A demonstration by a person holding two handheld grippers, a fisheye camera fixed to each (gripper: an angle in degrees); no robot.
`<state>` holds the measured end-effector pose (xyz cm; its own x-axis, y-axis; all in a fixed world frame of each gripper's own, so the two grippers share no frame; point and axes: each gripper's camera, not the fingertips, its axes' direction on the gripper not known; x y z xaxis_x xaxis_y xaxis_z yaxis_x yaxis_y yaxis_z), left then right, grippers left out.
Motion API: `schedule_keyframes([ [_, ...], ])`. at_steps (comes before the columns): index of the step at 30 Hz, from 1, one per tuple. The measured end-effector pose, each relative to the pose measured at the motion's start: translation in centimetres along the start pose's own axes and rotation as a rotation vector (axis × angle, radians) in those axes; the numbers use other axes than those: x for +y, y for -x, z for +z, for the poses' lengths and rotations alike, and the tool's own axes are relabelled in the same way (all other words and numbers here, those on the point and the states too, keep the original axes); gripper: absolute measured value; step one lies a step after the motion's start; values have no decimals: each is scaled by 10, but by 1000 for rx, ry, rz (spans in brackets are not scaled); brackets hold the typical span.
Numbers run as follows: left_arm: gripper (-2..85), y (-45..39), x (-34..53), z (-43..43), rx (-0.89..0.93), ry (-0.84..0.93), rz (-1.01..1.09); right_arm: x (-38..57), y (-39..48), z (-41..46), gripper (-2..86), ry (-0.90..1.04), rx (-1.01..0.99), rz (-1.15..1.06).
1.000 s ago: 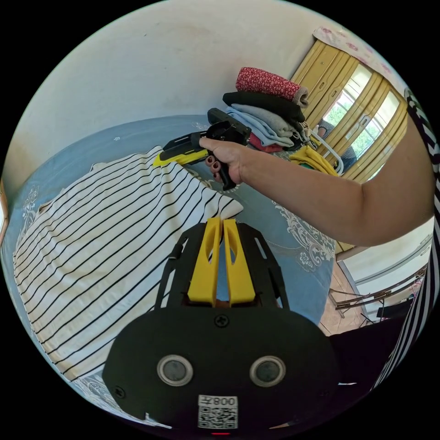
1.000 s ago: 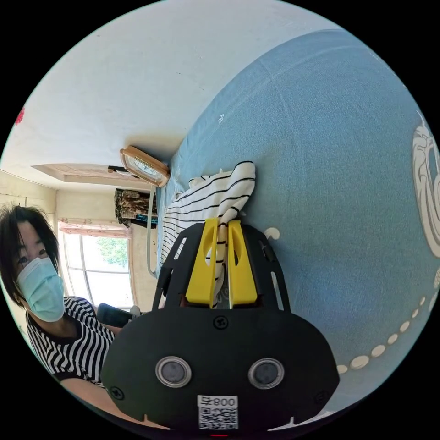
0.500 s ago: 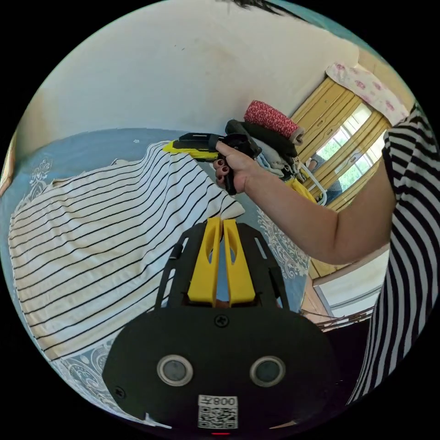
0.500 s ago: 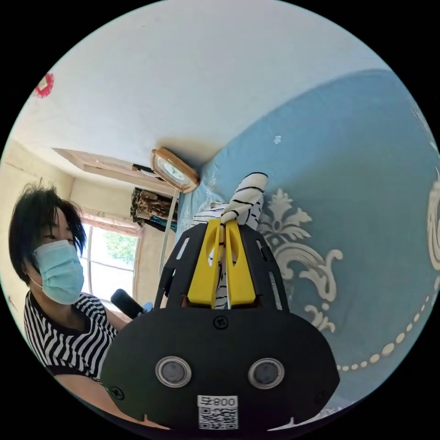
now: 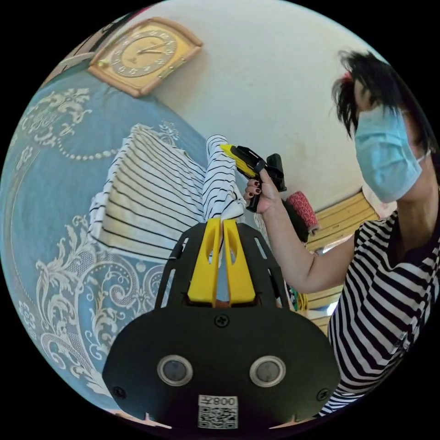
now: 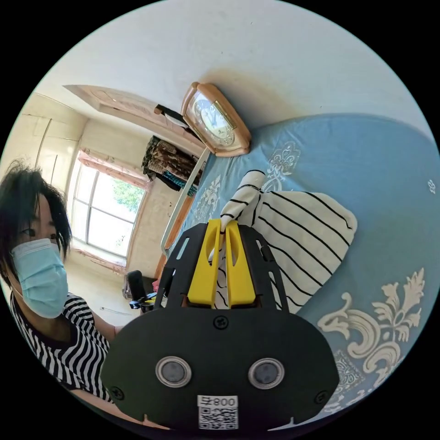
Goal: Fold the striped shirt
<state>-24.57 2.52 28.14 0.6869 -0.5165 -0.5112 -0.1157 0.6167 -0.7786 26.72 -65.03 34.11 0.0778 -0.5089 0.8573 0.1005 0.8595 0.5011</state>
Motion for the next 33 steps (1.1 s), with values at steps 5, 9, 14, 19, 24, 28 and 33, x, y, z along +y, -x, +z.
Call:
schedule_keyframes([
  [5, 8, 63, 4, -35, 24, -118, -144, -27, 3, 89, 13, 96, 33, -22],
  [9, 9, 99, 4, -46, 2, -133, -217, -41, 3, 145, 15, 177, 105, -39],
  [14, 11, 137, 4, -61, -5, -172, -280, -55, 4, 213, 17, 260, 172, -77],
  [19, 14, 165, 3, -69, 21, -212, -343, -61, -3, 251, 23, 288, 171, -69],
  [24, 13, 183, 8, -79, 6, -253, -397, -63, -3, 274, 28, 302, 145, -100],
  [28, 9, 186, 12, -91, -55, -292, -417, -63, -3, 290, 28, 303, 102, -111],
  [33, 3, 171, 2, -100, -124, -322, -327, -57, -3, 289, 27, 248, 91, -125],
])
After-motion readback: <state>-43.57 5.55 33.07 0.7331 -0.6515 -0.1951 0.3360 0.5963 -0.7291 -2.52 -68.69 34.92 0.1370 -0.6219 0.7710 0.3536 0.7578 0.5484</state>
